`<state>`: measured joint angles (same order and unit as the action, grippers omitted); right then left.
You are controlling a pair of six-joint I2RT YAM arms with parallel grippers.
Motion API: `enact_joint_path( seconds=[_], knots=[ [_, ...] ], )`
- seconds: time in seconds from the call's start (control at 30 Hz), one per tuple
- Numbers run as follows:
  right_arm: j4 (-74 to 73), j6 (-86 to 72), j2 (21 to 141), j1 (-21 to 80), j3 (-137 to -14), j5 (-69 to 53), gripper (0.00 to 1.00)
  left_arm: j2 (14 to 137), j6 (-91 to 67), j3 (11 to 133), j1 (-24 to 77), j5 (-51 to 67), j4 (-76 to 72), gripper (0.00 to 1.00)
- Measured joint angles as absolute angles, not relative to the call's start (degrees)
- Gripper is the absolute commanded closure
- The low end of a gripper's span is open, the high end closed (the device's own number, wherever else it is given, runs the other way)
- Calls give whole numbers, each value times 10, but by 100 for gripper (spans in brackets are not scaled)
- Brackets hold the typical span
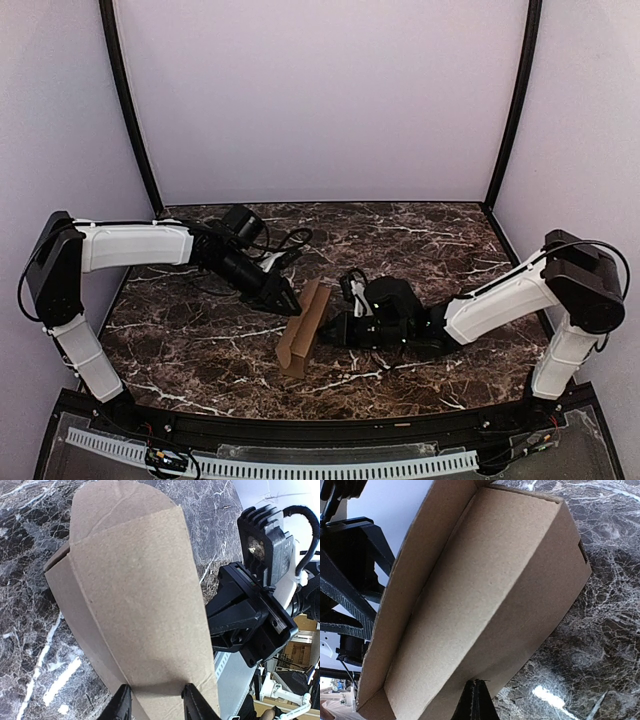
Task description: Fold the paper box
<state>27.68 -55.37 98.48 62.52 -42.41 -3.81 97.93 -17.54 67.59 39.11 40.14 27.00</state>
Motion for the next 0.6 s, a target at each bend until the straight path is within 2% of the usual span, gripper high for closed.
enact_joint_path(
  seconds=[0.6],
  knots=[
    [262, -550, 1008, 628, -442, -29, 100, 992, -168, 676, 390, 398, 269, 65]
  ],
)
